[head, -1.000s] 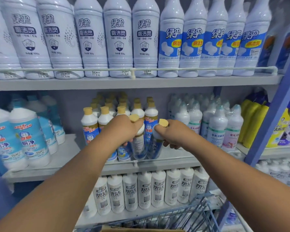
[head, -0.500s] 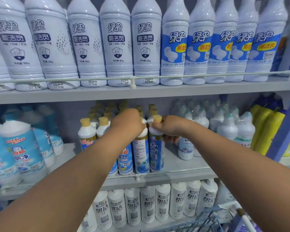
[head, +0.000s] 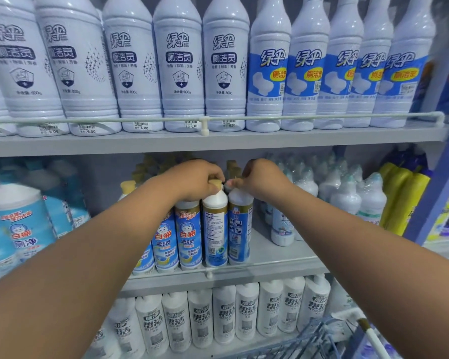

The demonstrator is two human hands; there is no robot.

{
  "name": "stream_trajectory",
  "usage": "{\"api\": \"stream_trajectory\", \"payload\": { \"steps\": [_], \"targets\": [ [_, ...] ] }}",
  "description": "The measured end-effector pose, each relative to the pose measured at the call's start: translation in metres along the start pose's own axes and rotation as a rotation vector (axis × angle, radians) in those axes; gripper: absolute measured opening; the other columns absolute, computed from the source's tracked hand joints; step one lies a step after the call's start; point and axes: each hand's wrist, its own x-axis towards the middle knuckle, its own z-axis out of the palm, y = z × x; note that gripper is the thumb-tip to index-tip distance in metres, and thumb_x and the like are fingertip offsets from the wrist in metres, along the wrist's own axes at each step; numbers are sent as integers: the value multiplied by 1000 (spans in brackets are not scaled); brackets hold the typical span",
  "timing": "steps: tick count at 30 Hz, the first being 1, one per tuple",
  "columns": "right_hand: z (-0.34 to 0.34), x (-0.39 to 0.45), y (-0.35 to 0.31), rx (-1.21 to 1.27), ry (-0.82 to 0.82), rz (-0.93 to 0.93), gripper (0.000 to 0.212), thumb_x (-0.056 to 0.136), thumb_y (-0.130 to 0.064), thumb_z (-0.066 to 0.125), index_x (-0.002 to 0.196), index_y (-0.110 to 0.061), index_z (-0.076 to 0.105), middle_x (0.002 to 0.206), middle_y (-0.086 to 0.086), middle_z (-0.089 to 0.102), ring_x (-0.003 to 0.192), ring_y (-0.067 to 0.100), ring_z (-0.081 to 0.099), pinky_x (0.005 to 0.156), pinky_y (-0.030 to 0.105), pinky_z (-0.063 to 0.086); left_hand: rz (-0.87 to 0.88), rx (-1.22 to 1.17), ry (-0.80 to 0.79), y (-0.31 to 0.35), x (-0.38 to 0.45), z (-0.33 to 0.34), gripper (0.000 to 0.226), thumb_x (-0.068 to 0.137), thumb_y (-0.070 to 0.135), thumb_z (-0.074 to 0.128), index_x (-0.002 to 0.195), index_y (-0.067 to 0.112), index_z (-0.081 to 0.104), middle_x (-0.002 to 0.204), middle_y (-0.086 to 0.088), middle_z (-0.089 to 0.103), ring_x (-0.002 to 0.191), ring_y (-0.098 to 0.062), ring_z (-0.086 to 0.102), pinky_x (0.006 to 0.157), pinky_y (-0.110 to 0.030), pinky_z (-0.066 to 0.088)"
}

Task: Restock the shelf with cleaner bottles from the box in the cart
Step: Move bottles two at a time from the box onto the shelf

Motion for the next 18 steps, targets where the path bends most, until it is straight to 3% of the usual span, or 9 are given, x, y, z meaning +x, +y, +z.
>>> {"api": "stream_trajectory", "payload": {
  "steps": [3, 9, 13, 15, 18],
  "targets": [
    [-1, 2, 0, -15, -21, -5, 34, 83, -45, 73, 76, -13, 64, 84, 8, 66, 83, 24, 63, 63, 28, 42, -31, 25, -9, -3, 4, 0, 27, 89, 34, 66, 116, 30, 65, 115, 4, 65, 98, -17, 59, 83, -32, 49],
    [-2, 3, 0, -53, -78, -74, 31, 89, -35, 65, 106, -10, 73, 104, 11, 71, 87, 23, 59, 68, 27, 43, -58, -10, 24, -2, 7, 4, 21, 86, 42, 70, 97, 25, 65, 97, 2, 67, 87, -19, 60, 75, -31, 48],
    [-2, 3, 2, -15, -112, -86, 32, 92, -28, 62, 119, -13, 71, 119, 8, 70, 107, 25, 62, 88, 33, 53, -63, 18, 48, 2, 5, 6, 34, 85, 47, 71, 100, 17, 69, 94, -4, 68, 85, -21, 62, 72, -33, 48],
    [-3, 2, 3, 3, -118, -93, 31, 92, -27, 61, 119, -14, 71, 118, 8, 70, 107, 25, 62, 89, 33, 52, -55, 22, 46, 2, 4, 7, 33, 85, 48, 70, 102, 20, 68, 97, -3, 68, 87, -20, 61, 70, -31, 47],
    [-1, 1, 5, 27, -56, -89, 35, 87, -35, 69, 112, -12, 72, 108, 6, 71, 100, 24, 64, 79, 32, 52, -4, -14, 18, -3, 3, 8, 40, 86, 44, 68, 123, 31, 62, 123, 4, 64, 106, -18, 59, 87, -34, 50]
  ]
}}
